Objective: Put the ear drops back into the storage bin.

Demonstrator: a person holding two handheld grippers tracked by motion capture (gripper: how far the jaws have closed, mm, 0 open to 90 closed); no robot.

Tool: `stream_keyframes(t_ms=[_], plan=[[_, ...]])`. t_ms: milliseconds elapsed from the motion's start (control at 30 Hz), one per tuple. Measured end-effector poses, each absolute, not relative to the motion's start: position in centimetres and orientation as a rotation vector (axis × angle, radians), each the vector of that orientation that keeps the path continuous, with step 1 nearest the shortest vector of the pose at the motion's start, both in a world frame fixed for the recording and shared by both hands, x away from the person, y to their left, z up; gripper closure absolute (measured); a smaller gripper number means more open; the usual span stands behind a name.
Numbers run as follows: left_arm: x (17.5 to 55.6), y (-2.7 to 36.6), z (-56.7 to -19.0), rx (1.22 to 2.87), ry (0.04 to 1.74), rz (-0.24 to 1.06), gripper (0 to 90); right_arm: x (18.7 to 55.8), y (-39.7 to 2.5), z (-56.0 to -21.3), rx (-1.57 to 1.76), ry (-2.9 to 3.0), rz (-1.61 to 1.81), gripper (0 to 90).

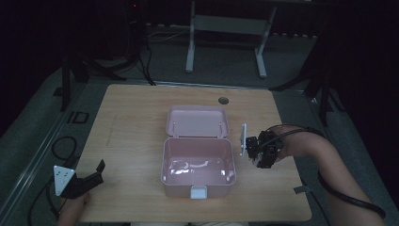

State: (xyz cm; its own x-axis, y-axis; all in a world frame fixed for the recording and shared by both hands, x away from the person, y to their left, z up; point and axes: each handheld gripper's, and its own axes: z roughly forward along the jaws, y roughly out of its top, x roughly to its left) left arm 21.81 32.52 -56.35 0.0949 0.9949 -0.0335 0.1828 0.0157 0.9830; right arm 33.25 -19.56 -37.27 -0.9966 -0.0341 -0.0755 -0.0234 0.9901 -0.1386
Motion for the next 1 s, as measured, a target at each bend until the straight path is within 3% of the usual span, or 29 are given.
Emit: stream_keyframes(t_ms=[1000], plan=[[21.8,32.5,-56.3,1.367,1.281,1.024,0.9,33.6,-14.6,-36.4,-0.149,3.037,-0.189,59.6]])
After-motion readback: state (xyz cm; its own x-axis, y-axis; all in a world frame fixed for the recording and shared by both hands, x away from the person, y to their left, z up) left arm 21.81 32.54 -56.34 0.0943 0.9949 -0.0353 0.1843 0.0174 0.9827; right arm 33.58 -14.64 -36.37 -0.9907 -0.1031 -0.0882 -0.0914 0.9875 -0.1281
